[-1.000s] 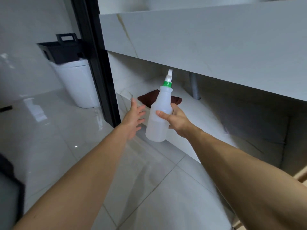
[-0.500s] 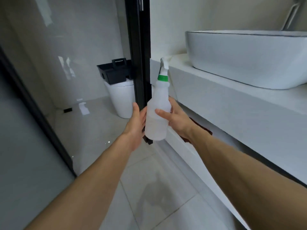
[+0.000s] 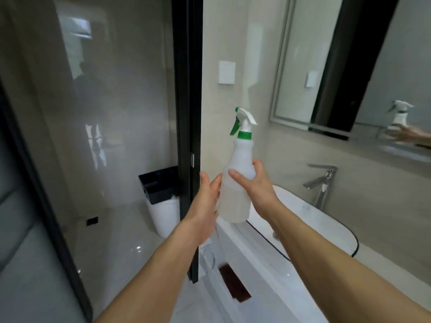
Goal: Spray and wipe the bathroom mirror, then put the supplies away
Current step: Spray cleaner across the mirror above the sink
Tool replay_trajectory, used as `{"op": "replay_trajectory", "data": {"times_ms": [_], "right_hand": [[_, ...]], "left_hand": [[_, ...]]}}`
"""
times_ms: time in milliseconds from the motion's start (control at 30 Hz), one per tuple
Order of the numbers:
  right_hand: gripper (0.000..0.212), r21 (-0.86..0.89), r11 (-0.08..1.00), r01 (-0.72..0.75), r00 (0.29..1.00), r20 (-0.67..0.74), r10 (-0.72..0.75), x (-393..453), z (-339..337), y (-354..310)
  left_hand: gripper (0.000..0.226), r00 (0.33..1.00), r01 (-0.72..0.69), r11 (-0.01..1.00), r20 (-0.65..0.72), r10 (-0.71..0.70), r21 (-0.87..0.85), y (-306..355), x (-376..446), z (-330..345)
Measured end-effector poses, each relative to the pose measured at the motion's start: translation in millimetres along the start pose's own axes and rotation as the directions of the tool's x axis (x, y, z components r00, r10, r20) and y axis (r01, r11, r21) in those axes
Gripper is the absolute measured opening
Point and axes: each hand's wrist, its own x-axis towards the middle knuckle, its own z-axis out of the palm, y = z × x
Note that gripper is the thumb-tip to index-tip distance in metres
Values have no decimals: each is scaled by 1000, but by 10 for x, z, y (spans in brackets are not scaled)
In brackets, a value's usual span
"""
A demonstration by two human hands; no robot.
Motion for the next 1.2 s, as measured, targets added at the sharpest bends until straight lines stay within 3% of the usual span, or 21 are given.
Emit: {"op": "replay_trajectory", "data": {"times_ms": [167,333,433,633,833,967,1133,1200], "right_hand": [[31,48,998,48,998,-43,-46,247,-707,-1078],[39,-4,991,134,973,-190,-133,367,-1164,-1771],[22,-21,982,188,946,-264,-187,420,-1343,-2019],[26,-66,972,226,901,-364,-234,664,-1585,-2188],[33,-144,959,244,810,-514,-283,976,-1781,-2167],[19,-171,960,221,769,-576,-279,1050,-1913,-2220],[42,-253,951,179,721,-624,-302,1090,-2145,-2256],[42,-260,950,175,714,-630,-304,1108,-2259,-2232]], "left_hand": [[60,988,-22,1000,151,23,-4,917,32,749],[72,948,-85,995,311,67,44,1538,164,1281],[77,922,-101,993,380,69,67,1761,239,1487],[70,880,-143,989,463,106,45,1977,613,1696],[73,825,-225,973,542,161,54,2023,1279,1836],[62,802,-280,960,551,232,3,2012,1599,1987],[57,735,-382,924,601,314,-16,2008,1866,2207],[66,706,-421,907,626,330,-3,1996,2022,2272]]}}
